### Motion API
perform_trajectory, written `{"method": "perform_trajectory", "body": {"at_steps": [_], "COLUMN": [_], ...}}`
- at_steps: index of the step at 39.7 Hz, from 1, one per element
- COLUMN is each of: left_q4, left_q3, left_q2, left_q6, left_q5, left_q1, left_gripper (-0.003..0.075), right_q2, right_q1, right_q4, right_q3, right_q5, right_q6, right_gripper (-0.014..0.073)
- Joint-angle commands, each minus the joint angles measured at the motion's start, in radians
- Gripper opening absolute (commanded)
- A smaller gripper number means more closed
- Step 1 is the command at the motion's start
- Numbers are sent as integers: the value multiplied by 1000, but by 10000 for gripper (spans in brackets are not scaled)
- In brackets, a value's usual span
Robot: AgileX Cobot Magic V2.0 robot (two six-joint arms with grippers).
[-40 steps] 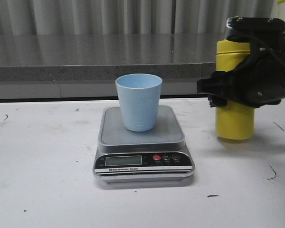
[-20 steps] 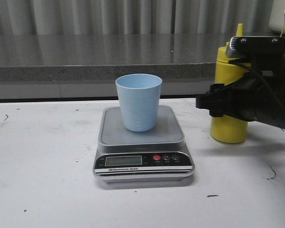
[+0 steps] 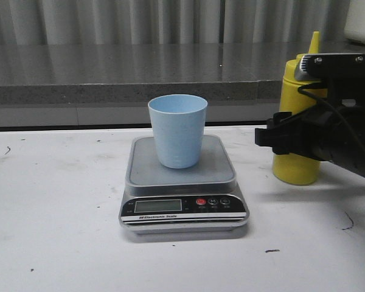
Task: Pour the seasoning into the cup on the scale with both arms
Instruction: 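Lower the yellow bottle onto the table with the right gripper, then open the right gripper and withdraw it from the bottle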
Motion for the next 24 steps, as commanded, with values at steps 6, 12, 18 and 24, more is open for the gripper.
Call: {"method": "perform_trajectory", "body": {"at_steps": [6, 12, 18, 24], "left_q4": [-7, -7, -7, -7], "left_q3": [-25, -25, -25, -25], "left_q2": [12, 12, 12, 12], "left_q6": [-11, -11, -11, -11], "left_q5": [-78, -78, -78, -78], "left_q1": [0, 0, 0, 0], "left_gripper": [-20, -20, -20, -20], "right_q2": [-35, -35, -35, -37], "right_q1": [-5, -5, -5, -5], "right_q4": [-4, -4, -4, -4], "right_q3": [4, 4, 4, 4], "right_q5": [-87, -91, -112, -113], "right_q6": [-7, -7, -9, -9], "right_gripper": [280, 524, 647, 644]}}
